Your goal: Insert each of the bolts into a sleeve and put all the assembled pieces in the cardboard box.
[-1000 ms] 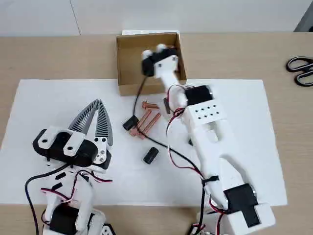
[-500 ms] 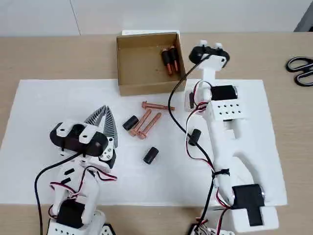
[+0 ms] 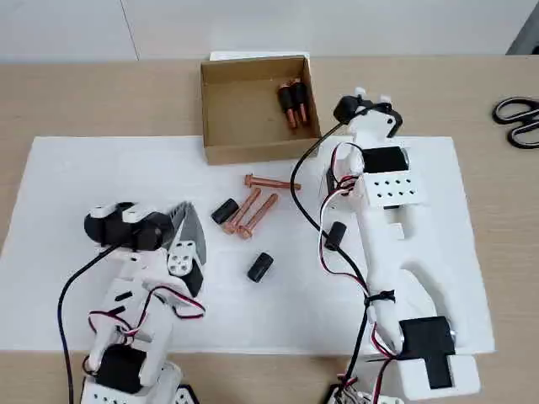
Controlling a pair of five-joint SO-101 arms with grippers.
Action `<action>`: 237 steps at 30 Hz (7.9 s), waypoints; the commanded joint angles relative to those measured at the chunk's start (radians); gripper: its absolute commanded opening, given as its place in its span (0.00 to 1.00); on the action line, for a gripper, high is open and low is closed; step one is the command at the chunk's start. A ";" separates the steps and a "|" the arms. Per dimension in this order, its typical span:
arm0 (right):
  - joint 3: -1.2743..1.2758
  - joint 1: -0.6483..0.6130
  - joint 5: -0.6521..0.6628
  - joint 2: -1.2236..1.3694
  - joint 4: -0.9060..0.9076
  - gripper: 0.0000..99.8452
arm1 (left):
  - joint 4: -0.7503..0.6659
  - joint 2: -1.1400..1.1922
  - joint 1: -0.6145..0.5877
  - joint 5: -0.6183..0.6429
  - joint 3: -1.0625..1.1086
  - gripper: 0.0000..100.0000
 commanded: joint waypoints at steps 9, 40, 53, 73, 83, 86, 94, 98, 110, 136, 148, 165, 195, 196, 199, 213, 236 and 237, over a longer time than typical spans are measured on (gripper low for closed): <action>0.146 0.004 -0.175 -0.035 -0.074 0.29 | 0.229 0.000 0.003 0.005 -0.119 0.01; 0.215 -0.102 -0.176 0.148 -0.257 0.28 | 0.224 -0.002 0.003 0.005 -0.119 0.01; 0.215 -0.007 -0.175 0.154 -0.289 0.16 | 0.222 -0.005 0.003 0.005 -0.119 0.01; 0.100 0.016 -0.172 0.039 -0.031 0.00 | 0.227 -0.006 0.003 0.005 -0.122 0.01; -0.068 0.007 -0.172 -0.289 -0.054 0.00 | 0.229 0.000 0.005 0.006 -0.200 0.01; -0.064 -0.004 -0.172 -0.435 -0.081 0.00 | 0.229 0.000 0.005 0.005 -0.200 0.01; 0.157 -0.018 -0.104 -0.829 -0.171 0.00 | 0.258 0.009 0.133 0.005 -0.197 0.01; 0.422 -0.016 0.000 -0.992 -0.302 0.00 | 0.250 0.132 0.150 0.005 -0.206 0.01; 1.100 -0.016 0.118 -1.392 -0.696 0.00 | 0.279 0.836 0.144 0.006 -0.682 0.01; 1.450 0.186 0.206 -1.730 -0.536 0.00 | 0.249 2.013 0.127 0.956 -1.635 0.01; 1.450 0.186 0.204 -1.730 -0.503 0.00 | 0.595 2.216 0.117 0.970 -2.051 0.01; 1.450 0.185 0.203 -1.730 -0.503 0.00 | 0.806 2.674 0.118 1.020 -2.528 0.16; 1.450 0.188 0.203 -1.730 -0.414 0.00 | 0.925 2.728 0.176 1.254 -2.634 0.19; 1.450 0.188 0.203 -1.730 -0.414 0.00 | 0.925 2.728 0.176 1.275 -2.646 0.19; 1.450 0.188 0.203 -1.730 -0.414 0.00 | 0.939 2.731 0.172 1.303 -2.671 0.19; 1.450 0.188 0.203 -1.730 -0.414 0.00 | 0.907 2.750 0.166 1.439 -2.671 0.19; 1.450 0.189 0.203 -1.730 -0.415 0.00 | 0.850 2.834 0.138 1.448 -2.700 0.19; 1.450 0.189 0.203 -1.730 -0.415 0.00 | 0.858 2.834 0.141 1.448 -2.700 0.19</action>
